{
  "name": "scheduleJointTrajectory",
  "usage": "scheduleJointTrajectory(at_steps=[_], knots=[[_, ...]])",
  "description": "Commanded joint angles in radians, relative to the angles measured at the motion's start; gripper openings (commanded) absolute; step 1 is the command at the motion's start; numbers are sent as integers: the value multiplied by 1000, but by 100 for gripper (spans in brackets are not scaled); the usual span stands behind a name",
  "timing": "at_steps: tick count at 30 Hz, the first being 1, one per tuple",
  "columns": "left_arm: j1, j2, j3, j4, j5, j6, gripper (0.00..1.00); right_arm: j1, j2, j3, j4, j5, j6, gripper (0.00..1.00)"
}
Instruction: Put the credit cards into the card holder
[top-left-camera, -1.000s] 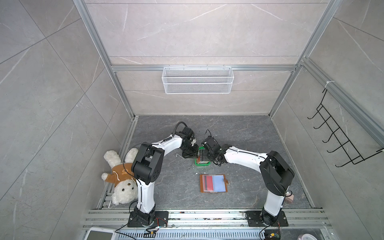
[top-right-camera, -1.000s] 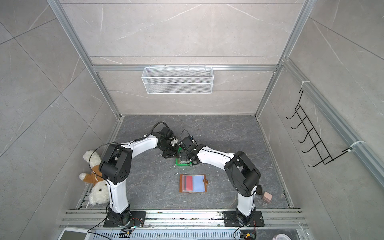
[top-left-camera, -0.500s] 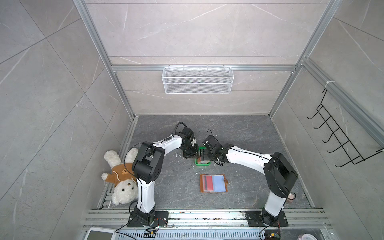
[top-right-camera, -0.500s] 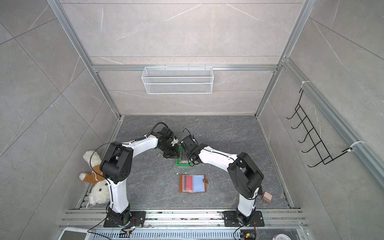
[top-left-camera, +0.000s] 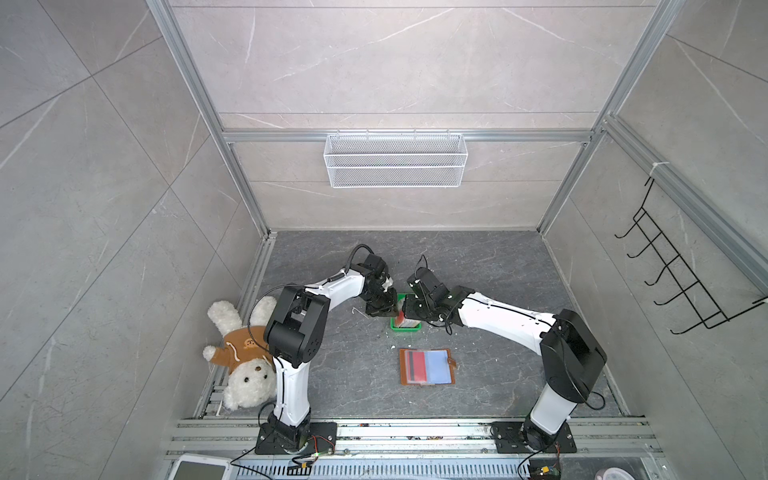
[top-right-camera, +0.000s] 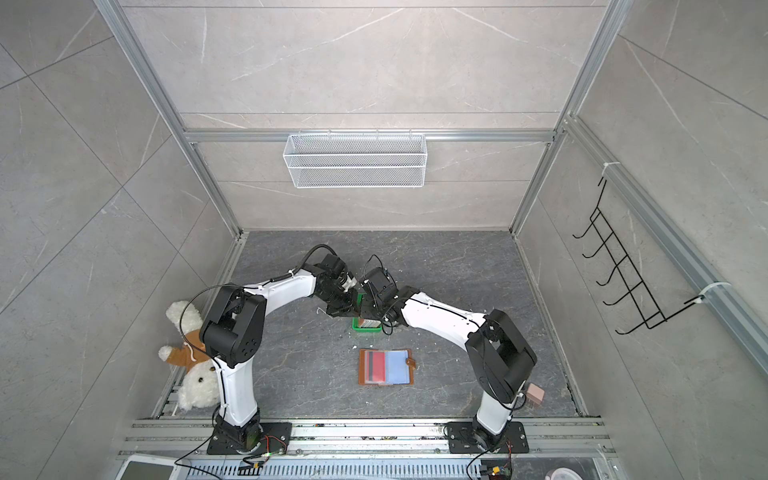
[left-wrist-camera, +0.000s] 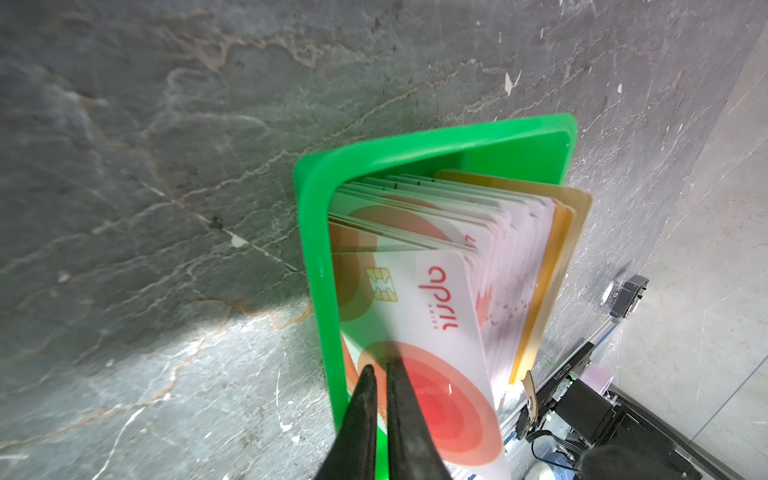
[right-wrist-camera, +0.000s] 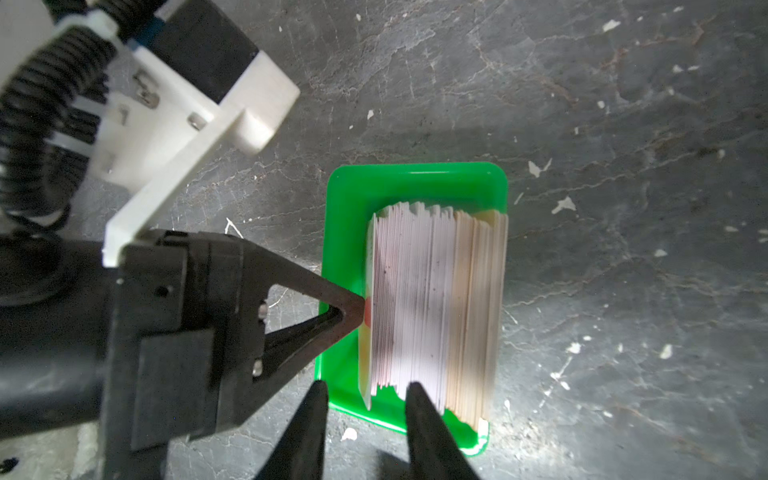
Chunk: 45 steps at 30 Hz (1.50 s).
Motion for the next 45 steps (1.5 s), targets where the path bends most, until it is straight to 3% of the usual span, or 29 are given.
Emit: scheduleJointTrajectory(at_steps=[1,16,22,26,45], knots=[[-3,6,16,-4,15,-9,11,5,45,28,3,-16,18,30],[-14,3,19,-8,16,-8,11,5,93,37,34,-36,29,15],[-14,-5,20,-11,7,-4,11,7,67,22,47,-30,42,4],[-14,-29,17,-12,-25,0,11,9,6,-18,55,-18,54,0],[-14,-85,4,21,-18,8,11,12,-391,-312,88,10,122,0]])
